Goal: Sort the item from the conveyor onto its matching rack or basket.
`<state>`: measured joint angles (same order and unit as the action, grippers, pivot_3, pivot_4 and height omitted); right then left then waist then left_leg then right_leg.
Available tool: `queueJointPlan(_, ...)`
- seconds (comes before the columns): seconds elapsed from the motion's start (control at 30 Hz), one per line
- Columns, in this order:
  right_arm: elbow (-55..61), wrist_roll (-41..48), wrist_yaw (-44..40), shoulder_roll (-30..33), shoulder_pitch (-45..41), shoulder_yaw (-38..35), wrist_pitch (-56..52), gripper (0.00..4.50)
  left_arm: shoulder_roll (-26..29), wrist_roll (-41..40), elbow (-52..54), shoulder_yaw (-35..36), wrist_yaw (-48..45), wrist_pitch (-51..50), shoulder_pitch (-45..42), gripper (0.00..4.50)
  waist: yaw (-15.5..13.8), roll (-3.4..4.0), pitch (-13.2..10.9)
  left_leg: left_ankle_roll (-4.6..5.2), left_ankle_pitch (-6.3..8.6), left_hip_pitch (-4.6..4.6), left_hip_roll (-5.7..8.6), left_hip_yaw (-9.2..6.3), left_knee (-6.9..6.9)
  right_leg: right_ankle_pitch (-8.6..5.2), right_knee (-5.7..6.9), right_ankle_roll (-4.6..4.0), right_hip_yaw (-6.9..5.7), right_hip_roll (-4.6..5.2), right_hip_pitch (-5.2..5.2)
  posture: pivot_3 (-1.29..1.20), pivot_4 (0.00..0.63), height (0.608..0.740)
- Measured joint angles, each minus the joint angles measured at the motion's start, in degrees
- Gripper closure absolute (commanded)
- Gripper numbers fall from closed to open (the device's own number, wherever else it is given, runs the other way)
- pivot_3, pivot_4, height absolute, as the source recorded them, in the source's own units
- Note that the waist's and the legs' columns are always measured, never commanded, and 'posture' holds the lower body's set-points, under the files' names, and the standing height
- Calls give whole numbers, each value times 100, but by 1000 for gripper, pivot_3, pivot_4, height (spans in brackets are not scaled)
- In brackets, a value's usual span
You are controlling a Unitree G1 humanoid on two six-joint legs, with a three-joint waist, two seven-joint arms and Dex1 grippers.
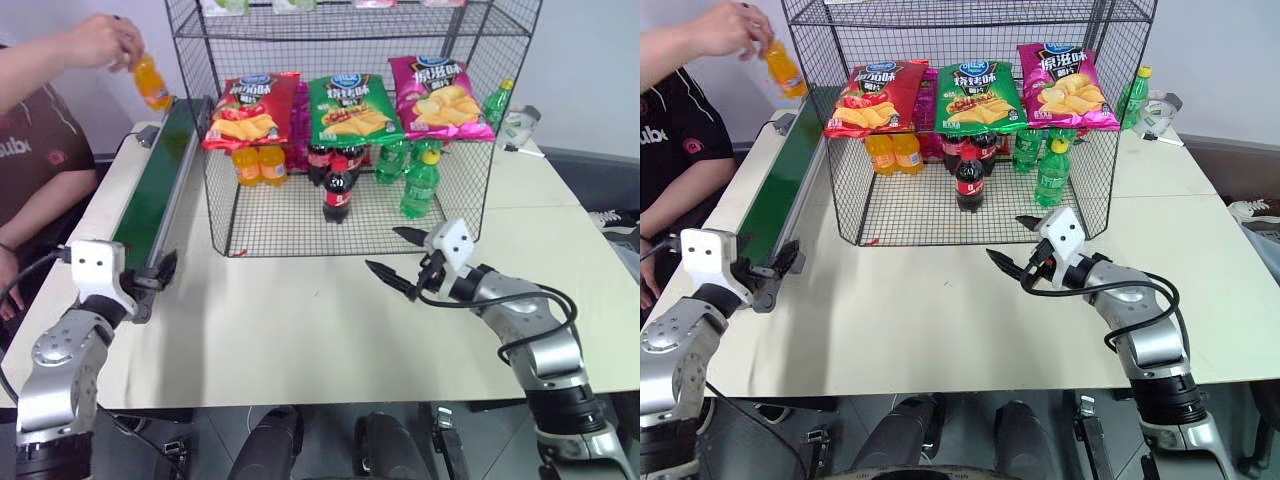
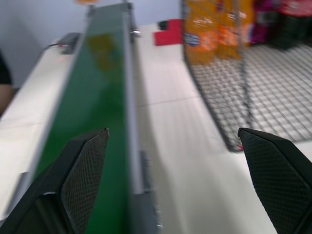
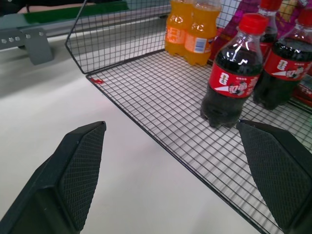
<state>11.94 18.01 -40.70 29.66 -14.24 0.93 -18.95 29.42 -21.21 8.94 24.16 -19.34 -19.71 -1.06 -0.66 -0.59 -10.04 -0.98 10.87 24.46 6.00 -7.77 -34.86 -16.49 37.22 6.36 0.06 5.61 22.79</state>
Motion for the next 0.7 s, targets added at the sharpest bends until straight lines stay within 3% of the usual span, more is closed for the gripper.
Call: queueJointPlan(0.7,5,-86,-9,-246,-21,110,58,0,-284,-76,-371,433,777,-7,-312,64,2,0,0,0,0,0,0,0,-1,2,1,3,-1,-1,-1,0,150,740)
